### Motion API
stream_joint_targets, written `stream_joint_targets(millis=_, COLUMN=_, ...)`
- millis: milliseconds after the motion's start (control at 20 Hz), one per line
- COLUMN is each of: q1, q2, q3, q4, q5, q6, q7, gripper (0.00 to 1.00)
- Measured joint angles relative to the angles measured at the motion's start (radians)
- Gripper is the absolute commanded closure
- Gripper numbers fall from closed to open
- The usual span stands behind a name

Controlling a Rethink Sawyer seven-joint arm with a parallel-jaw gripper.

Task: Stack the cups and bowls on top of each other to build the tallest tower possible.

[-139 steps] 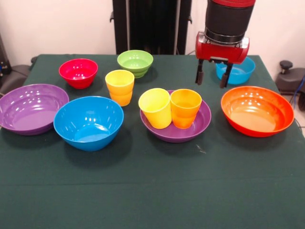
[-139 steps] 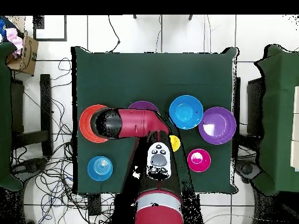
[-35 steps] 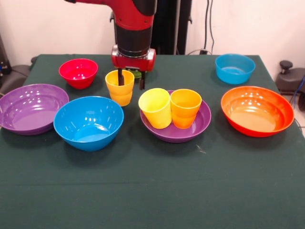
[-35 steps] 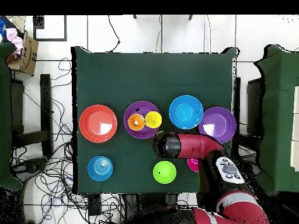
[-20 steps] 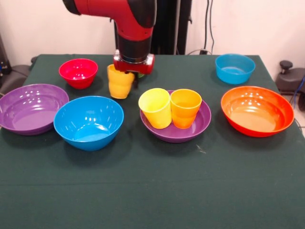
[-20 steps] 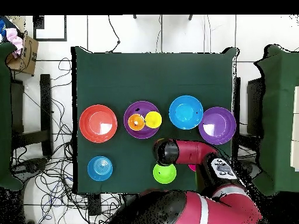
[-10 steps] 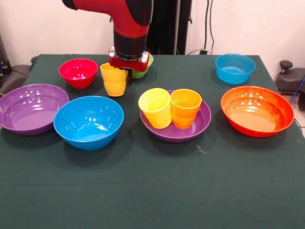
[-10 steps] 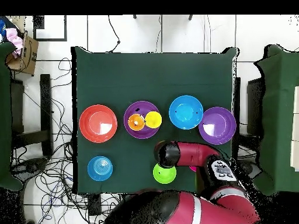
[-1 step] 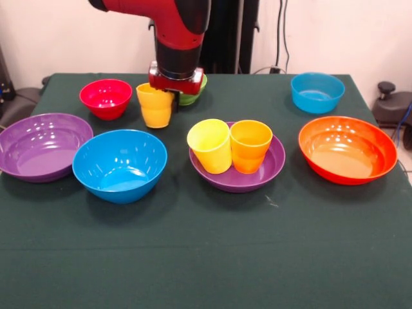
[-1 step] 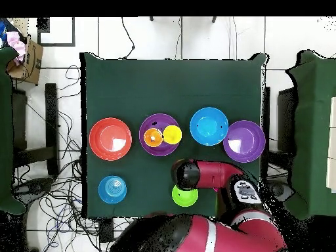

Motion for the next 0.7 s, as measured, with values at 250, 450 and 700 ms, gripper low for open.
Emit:
stream_joint_targets(millis=250, q1=0.036, q2=-0.021, q3=-0.001, q4=0.032, q5=0.01, q6=-0.003, q7=0.0, gripper=1.0)
stream_joint_targets(millis=450, q1=0.063, q2=-0.061, q3=-0.001, q4=0.067, q5=0.029, q6=-0.002, q7=0.0, gripper=1.0)
stream_joint_targets(millis=700, q1=0.105, q2=-0.111, q3=-0.002, q4=0.091, q5=0.069, q6=-0.002, q7=0.002, gripper=1.0)
